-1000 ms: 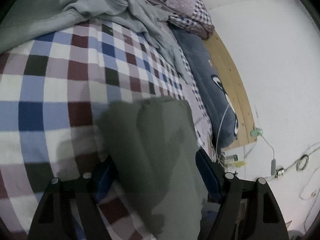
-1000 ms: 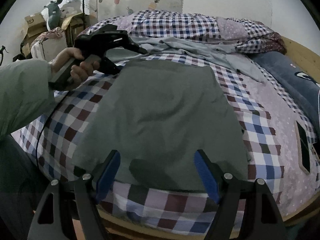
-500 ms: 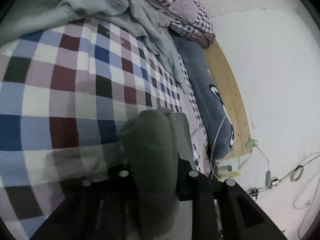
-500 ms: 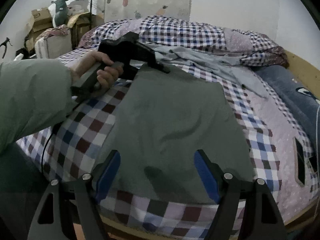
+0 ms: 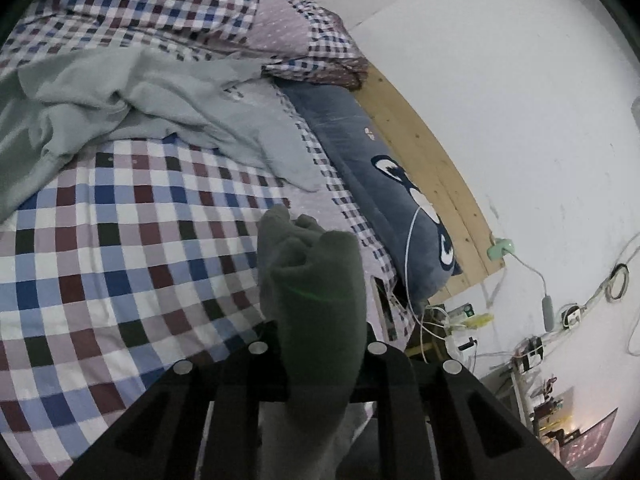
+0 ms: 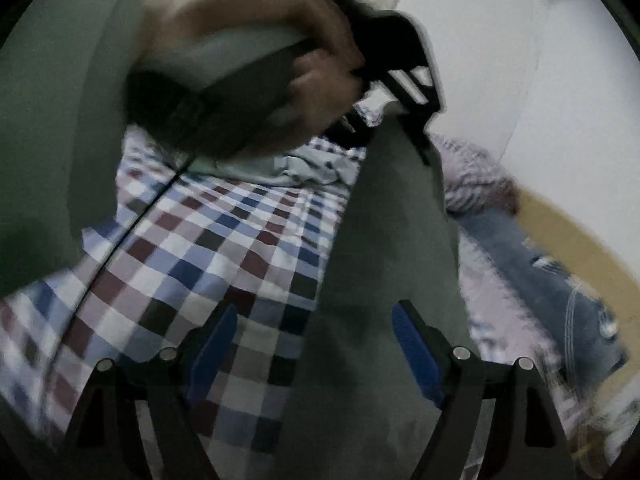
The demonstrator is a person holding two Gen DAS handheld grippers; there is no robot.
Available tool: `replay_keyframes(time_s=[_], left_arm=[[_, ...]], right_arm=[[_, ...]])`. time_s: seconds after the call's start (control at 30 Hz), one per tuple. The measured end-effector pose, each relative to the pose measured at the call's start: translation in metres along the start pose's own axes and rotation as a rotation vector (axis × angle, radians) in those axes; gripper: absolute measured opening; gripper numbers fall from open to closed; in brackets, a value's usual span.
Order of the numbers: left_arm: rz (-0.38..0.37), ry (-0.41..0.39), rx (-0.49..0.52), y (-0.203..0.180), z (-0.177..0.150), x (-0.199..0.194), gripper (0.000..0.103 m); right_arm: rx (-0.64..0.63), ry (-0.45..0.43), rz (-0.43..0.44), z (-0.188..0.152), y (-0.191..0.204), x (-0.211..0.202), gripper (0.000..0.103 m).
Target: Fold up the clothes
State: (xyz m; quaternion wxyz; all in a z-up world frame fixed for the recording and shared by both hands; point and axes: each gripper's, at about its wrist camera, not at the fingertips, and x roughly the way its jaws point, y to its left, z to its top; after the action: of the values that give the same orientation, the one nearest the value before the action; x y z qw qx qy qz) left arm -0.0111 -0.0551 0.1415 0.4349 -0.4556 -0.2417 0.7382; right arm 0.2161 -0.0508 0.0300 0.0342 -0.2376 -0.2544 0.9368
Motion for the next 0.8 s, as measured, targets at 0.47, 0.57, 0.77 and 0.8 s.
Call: replay_keyframes(time_s=[0.47, 0.57, 0.77, 0.8], left_arm=[[0.024, -0.071, -0.105, 0.014, -0.003, -0.016, 0.014], [0.037, -0.088, -0.155, 0.022, -0.005, -0.019, 0.014], [0.052, -0.127, -0.214, 0.032, -0.014, -0.036, 0.014], [0.050, -0.138, -0.226, 0.033, -0.017, -0.042, 0.014]], right_arm=[[-0.122, 0.166, -0.175, -0.030, 0.005, 0.025, 0.054], [-0.130, 0.173, -0.163, -0.030, -0.002, 0.026, 0.033], [-0.106, 0.148, -0.026, -0.023, -0.037, -0.002, 0.016], [-0.098, 0.139, 0.004, -0.020, -0.045, -0.009, 0.015]])
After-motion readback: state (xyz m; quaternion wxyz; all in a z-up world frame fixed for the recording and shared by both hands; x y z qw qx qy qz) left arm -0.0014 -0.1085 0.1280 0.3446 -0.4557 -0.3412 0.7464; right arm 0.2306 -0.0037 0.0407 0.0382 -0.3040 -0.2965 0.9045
